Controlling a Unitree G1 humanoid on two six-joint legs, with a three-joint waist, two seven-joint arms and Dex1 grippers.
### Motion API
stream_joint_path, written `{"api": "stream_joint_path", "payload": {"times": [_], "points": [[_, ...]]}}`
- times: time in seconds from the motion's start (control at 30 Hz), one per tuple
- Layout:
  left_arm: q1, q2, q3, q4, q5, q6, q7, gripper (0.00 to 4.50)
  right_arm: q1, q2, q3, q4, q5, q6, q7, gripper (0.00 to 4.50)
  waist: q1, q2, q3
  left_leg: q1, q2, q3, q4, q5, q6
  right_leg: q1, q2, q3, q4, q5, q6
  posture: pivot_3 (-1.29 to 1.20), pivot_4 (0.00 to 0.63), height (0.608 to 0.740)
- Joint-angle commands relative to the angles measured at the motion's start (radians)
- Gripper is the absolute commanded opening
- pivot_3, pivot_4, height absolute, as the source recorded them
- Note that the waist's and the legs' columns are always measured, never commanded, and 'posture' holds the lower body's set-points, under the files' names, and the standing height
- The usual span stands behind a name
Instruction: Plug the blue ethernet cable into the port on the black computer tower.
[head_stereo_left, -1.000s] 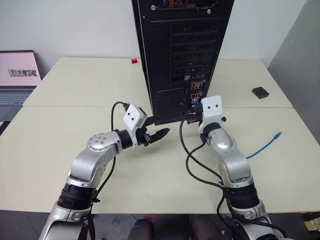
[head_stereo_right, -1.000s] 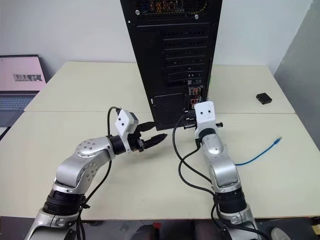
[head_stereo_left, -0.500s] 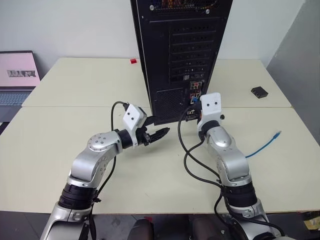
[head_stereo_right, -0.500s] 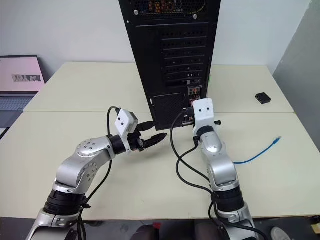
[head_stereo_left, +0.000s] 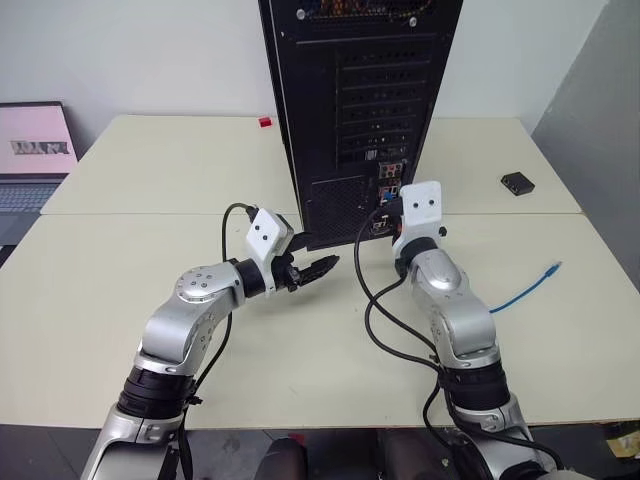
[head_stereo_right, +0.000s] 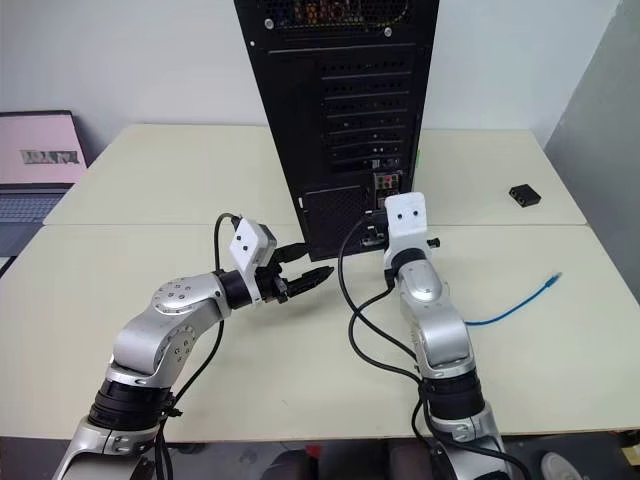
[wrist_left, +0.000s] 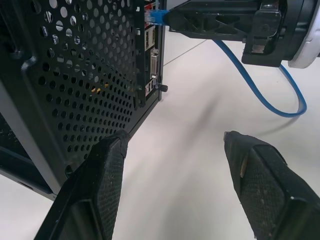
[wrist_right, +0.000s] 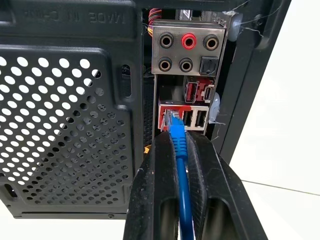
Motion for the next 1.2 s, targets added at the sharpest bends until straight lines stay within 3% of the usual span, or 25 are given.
{"api": "stream_joint_path", "payload": {"times": [0.03,0.53,0.9,0.93,0.97,1.2], "points": [[-0.009,-0.003,0.018,-0.016,0.010,-0.019,-0.001,3.25,-0.042,0.007,0.002,-0.039,0.000,-0.012,0.003,0.00,0.000,0.000,0.000,0.000,0.000,0.000,0.000,0.000,0.000,0.000,0.000,0.000,0.000,0.000,0.000,0.00,0.150,0.740],[-0.012,-0.006,0.016,-0.012,0.023,-0.022,-0.002,3.25,-0.099,0.096,-0.022,0.052,0.004,-0.035,-0.072,0.00,-0.005,0.000,0.000,0.001,0.000,0.001,0.000,0.000,0.000,-0.001,0.000,0.001,0.002,0.000,0.000,0.00,0.150,0.740],[-0.006,-0.010,0.017,-0.016,0.027,-0.020,0.000,3.25,-0.072,0.095,-0.016,0.039,0.019,-0.029,-0.036,0.00,-0.017,0.000,0.000,0.002,0.000,0.002,0.000,0.000,0.000,-0.001,0.000,0.002,0.004,0.000,0.000,0.00,0.150,0.740],[-0.006,-0.009,0.017,-0.015,0.028,-0.022,-0.001,3.28,-0.066,0.092,-0.017,0.031,0.020,-0.026,-0.031,0.69,-0.018,0.000,0.000,0.002,0.000,0.002,0.000,0.000,0.000,-0.001,0.000,0.002,0.004,0.000,0.000,0.00,0.150,0.740],[-0.006,-0.009,0.017,-0.013,0.029,-0.023,-0.002,3.28,-0.061,0.086,-0.019,0.022,0.020,-0.022,-0.025,0.75,-0.019,0.000,0.000,0.002,0.000,0.002,0.000,0.000,0.000,-0.001,0.000,0.002,0.004,0.000,0.000,0.00,0.150,0.740],[0.000,-0.001,0.023,0.006,0.043,-0.052,-0.014,3.28,-0.011,0.021,-0.049,-0.063,0.035,0.024,0.026,2.38,-0.017,0.000,0.000,-0.001,0.000,0.001,-0.001,0.000,0.000,-0.002,0.000,0.001,0.000,0.000,0.000,0.00,0.150,0.740]]}}
